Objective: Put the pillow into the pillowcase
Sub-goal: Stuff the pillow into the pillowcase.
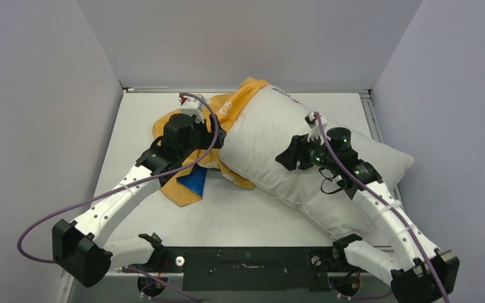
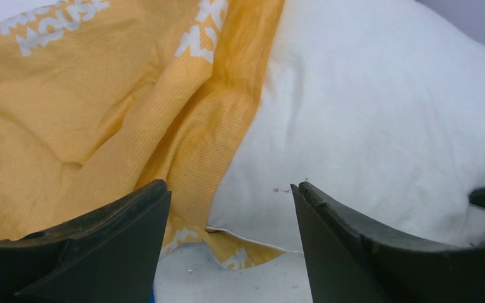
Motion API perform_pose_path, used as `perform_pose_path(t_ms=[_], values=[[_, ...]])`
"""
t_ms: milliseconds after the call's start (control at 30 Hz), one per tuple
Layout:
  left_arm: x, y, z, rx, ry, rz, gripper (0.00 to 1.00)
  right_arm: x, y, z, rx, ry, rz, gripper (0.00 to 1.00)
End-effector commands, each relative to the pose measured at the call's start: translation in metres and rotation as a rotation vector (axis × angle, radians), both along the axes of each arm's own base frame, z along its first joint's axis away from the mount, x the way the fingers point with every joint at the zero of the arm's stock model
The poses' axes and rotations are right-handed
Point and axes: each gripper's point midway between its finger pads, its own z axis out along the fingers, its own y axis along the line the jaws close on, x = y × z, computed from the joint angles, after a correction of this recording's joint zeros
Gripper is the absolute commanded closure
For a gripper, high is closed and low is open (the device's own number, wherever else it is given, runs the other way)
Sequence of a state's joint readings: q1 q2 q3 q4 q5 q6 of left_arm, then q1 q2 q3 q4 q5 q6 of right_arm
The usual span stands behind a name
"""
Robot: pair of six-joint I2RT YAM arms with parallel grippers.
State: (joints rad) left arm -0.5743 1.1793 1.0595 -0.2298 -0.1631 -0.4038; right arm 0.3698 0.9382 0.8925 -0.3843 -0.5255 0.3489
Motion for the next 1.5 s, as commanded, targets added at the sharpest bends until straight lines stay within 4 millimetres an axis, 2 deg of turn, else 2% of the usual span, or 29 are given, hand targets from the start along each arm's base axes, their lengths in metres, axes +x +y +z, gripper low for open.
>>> perform_pose_path(t_ms=[0, 100, 167, 333, 367, 433, 567, 633, 667, 767, 967, 1033, 1133, 1267, 1333, 1400, 1467], values=[[0.014, -0.036, 0.011, -0.038, -0.043, -0.137, 0.32, 0.036, 0.015, -0.008, -0.025, -0.052, -0.014, 0.47], [0.03, -0.05, 0.006, -0.022, -0.043, -0.169, 0.35, 0.05, 0.015, -0.023, -0.048, -0.03, -0.048, 0.54], [0.043, -0.056, -0.008, 0.013, -0.021, -0.175, 0.35, 0.054, 0.016, -0.033, -0.057, -0.011, -0.055, 0.56], [0.068, -0.052, -0.033, 0.058, 0.019, -0.111, 0.37, 0.056, 0.018, -0.039, -0.049, 0.004, -0.055, 0.56], [0.072, -0.049, -0.037, 0.059, 0.022, -0.089, 0.4, 0.056, 0.018, -0.039, -0.048, 0.007, -0.053, 0.56], [0.077, -0.044, -0.038, 0.048, 0.018, -0.056, 0.52, 0.056, 0.019, -0.04, -0.049, 0.007, -0.052, 0.57], [0.083, -0.034, -0.035, 0.046, 0.004, -0.02, 0.79, 0.056, 0.019, -0.049, -0.058, 0.026, -0.046, 0.62], [0.084, -0.029, -0.033, 0.06, 0.0, -0.003, 0.97, 0.055, 0.02, -0.055, -0.058, 0.039, -0.04, 0.68], [0.083, -0.028, -0.031, 0.063, -0.005, -0.004, 1.0, 0.054, 0.021, -0.059, -0.054, 0.048, -0.035, 0.7], [0.077, -0.03, -0.019, 0.056, -0.032, -0.042, 1.0, 0.052, 0.024, -0.067, -0.042, 0.07, -0.026, 0.8], [0.045, -0.048, 0.018, -0.025, -0.092, -0.187, 1.0, 0.051, 0.028, -0.077, -0.031, 0.092, -0.014, 0.93], [0.027, -0.065, 0.031, -0.041, -0.124, -0.285, 1.0, 0.052, 0.029, -0.081, -0.023, 0.101, -0.016, 0.94], [-0.011, -0.102, 0.042, -0.036, -0.155, -0.499, 1.0, 0.053, 0.033, -0.087, -0.003, 0.118, -0.009, 0.95], [-0.043, -0.131, 0.031, 0.026, -0.129, -0.635, 1.0, 0.054, 0.037, -0.096, 0.018, 0.136, -0.002, 0.95], [-0.069, -0.153, 0.026, 0.036, -0.124, -0.742, 1.0, 0.054, 0.04, -0.098, 0.035, 0.142, 0.001, 0.95], [-0.097, -0.174, 0.016, 0.068, -0.117, -0.842, 1.0, 0.053, 0.043, -0.099, 0.054, 0.151, 0.01, 0.95], [-0.107, -0.182, -0.001, 0.1, -0.081, -0.893, 1.0, 0.054, 0.044, -0.101, 0.059, 0.154, 0.017, 0.95]])
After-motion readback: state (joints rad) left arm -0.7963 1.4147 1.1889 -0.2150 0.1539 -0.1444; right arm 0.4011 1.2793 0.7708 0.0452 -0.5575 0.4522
